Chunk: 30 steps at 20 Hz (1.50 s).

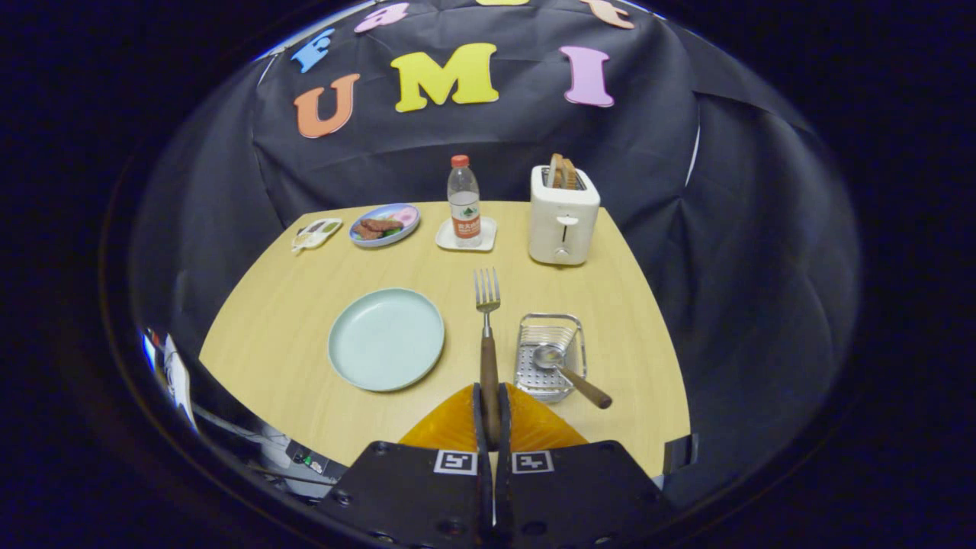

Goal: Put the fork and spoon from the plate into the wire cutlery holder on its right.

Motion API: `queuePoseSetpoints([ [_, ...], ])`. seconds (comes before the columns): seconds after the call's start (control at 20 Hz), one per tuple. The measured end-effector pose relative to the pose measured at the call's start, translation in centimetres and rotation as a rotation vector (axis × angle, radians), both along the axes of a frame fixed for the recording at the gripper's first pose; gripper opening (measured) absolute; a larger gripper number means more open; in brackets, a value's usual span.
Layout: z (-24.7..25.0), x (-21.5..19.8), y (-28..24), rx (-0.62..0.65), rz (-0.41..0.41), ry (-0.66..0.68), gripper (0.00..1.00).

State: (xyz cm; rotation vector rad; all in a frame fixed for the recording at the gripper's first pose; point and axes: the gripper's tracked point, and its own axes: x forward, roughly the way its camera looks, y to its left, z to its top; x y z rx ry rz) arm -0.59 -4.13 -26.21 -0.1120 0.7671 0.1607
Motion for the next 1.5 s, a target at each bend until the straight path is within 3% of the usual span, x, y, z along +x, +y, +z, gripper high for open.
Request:
queuePoseSetpoints([
  [0.3,0.7,-1.1,-5.0,-0.063,-0.041,0.149,0.02],
  [0.9,1.2,-0.5,-4.9,-0.025,-0.056,0.358,0.06],
  [1.3,2.3,2.5,-3.8,-0.011,-0.081,0.318,0.09],
  [1.5,3.2,3.3,-2.8,0.019,-0.071,0.268,0.2],
])
